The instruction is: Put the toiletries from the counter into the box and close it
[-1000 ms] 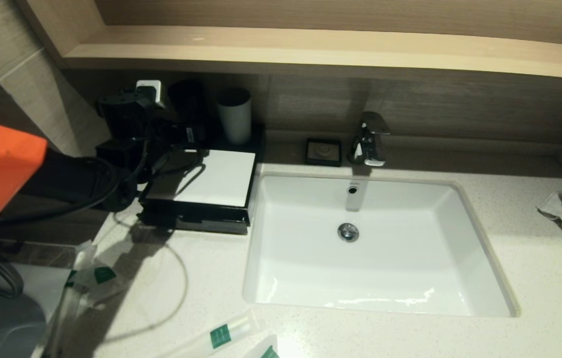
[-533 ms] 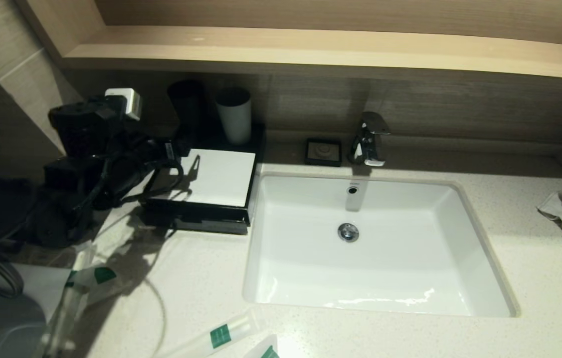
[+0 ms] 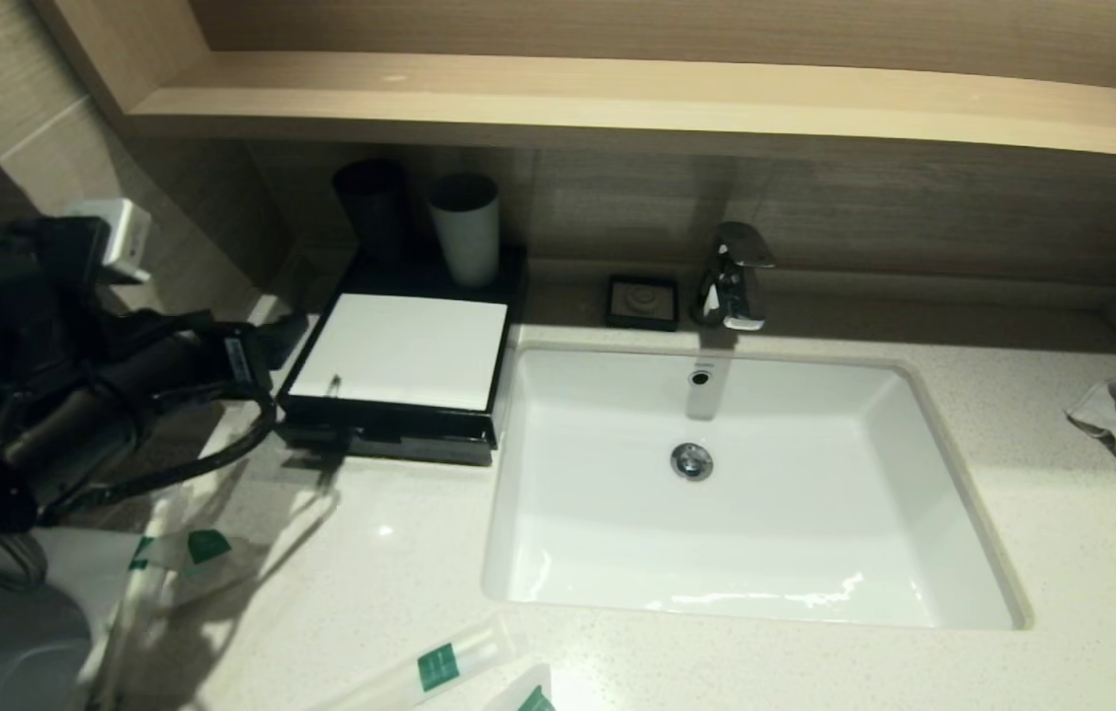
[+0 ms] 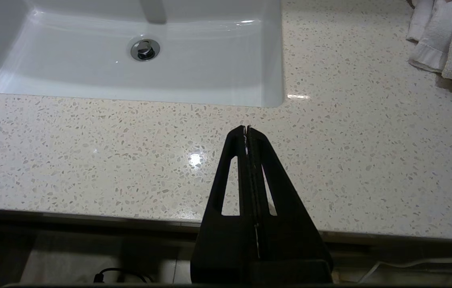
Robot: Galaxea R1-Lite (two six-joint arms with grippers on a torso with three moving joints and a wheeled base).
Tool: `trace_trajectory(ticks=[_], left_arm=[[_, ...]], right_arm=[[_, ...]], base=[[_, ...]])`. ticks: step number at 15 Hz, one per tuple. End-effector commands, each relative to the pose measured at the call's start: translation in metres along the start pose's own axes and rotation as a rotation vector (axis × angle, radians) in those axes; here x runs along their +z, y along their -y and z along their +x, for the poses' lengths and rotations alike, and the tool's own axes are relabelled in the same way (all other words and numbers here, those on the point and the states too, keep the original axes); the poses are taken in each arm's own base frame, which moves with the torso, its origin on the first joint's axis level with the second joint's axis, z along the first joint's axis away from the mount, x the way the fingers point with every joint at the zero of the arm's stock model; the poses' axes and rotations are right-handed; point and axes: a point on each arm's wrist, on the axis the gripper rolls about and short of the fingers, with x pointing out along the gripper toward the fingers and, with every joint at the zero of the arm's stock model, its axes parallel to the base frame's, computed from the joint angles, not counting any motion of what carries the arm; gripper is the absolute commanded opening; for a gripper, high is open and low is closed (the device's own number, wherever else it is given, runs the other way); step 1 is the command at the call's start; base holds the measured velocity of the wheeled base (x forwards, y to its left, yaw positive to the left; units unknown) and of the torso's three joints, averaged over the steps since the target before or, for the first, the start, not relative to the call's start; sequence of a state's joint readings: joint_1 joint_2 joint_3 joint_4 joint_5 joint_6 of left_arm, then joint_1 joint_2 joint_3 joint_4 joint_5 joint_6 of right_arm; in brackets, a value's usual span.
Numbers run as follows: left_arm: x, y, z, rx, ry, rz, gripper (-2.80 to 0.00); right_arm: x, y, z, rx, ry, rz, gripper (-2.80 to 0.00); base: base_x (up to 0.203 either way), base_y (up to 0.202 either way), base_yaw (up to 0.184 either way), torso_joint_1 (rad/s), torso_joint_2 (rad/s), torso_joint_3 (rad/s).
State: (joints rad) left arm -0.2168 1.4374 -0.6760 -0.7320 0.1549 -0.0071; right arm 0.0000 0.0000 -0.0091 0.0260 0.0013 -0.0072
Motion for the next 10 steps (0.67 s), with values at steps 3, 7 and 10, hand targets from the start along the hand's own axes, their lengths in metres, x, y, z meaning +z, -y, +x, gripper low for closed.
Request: trace_trajectory(ticks=[3,7,10], left_arm=[[0.000,-0.011,-0.040,0.045,-0.014,0.001,-2.80],[-0.019,-0.025,-0.043,0.173,-0.184,0.017,-2.80],[-0.036,-0.030,-0.034,0.216,-0.284,-0.071,-2.80]], right_arm=[[0.000,0.000,0.000,0.000,0.000,-0.001,-2.80],[0.000,0.000,0.000,0.000,0.000,-0.001,-2.80],[0.000,0.000,0.000,0.000,0.000,-0.001,-2.80]], base=[[0.000,0.000,0.000,0.000,0.00,0.000],[0.000,0.000,0.000,0.000,0.00,0.000],[0.000,0.000,0.000,0.000,0.00,0.000]])
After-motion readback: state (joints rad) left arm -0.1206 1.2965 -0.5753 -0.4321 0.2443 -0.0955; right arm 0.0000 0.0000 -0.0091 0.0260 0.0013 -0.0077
